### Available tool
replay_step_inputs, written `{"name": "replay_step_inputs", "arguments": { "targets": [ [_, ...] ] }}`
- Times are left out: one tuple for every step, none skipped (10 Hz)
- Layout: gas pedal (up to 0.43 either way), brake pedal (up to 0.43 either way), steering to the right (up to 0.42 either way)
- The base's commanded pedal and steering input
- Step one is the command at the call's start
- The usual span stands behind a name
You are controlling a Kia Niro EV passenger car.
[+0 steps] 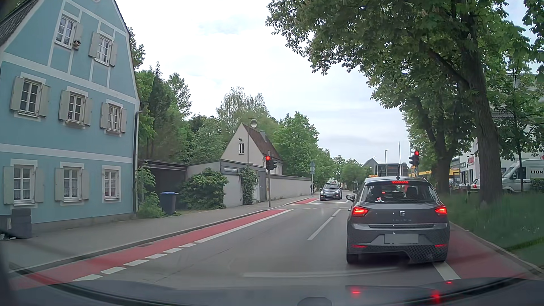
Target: Follow the waypoints while adhering to traffic rules and regulations
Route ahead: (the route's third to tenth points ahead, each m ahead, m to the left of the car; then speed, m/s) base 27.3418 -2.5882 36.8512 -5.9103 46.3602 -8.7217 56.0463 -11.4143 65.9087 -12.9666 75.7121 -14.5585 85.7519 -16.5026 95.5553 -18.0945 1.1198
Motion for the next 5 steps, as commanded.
{"name": "replay_step_inputs", "arguments": {
  "targets": [
    [0.000, 0.165, 0.509],
    [0.000, 0.165, 0.489],
    [0.000, 0.165, 0.475],
    [0.000, 0.165, 0.454],
    [0.000, 0.171, 0.434]
  ]
}}
